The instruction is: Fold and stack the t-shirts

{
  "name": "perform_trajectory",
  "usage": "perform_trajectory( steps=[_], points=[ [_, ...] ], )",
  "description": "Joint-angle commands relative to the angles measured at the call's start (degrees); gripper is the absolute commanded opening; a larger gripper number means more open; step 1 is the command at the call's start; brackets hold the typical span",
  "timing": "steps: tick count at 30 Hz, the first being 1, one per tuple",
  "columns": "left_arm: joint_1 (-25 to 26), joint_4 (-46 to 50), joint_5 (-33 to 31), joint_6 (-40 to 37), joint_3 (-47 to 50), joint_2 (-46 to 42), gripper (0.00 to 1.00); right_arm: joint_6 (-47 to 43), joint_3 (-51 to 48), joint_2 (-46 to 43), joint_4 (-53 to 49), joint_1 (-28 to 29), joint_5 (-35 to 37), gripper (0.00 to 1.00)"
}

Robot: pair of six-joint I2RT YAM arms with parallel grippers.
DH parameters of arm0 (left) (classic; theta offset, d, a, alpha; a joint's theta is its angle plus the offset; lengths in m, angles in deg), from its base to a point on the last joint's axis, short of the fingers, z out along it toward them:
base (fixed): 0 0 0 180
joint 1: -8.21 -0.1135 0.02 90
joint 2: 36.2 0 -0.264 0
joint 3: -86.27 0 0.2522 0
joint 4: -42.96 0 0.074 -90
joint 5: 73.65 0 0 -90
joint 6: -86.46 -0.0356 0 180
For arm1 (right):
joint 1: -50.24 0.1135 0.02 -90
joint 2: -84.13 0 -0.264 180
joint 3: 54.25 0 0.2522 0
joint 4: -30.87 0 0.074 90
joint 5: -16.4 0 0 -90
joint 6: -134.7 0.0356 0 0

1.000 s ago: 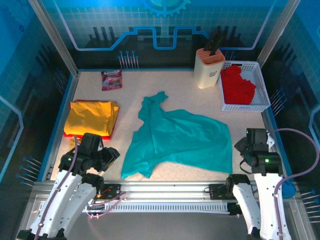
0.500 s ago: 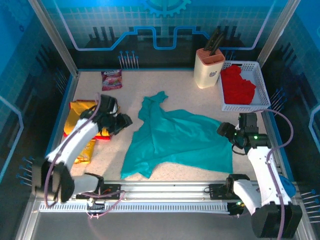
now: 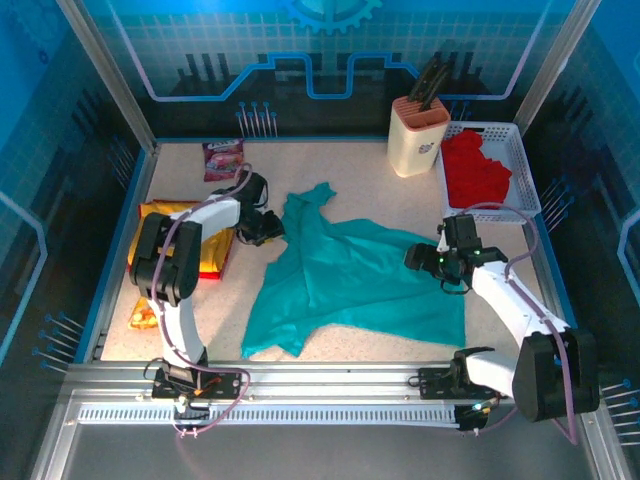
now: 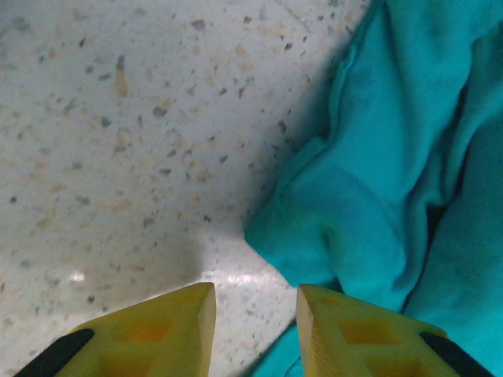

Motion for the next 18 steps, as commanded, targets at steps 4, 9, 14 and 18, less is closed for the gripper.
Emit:
perform_trajectory(
  steps=[4, 9, 14, 18],
  points=[
    [0.7, -1.1, -1.2, -2.0, -4.9, 4.2, 0.34, 1.4, -0.5, 1.5, 2.8, 0.9, 1.8, 0.85],
    [1.6, -1.3, -1.5, -1.6, -6.5, 6.7, 0.27, 2.4, -0.6, 3.9, 4.0, 1.0, 2.7, 0.85],
    [2.0, 0.8, -4.6, -1.9, -7.0, 7.3, 0.14, 4.1, 1.0, 10.6, 2.9, 1.0, 2.9, 0.84],
    [1.1, 7.3, -10.7, -6.0, -10.3, 6.1, 0.0, 5.5, 0.5, 13.7, 3.4, 1.1, 3.5, 0.82]
  ],
)
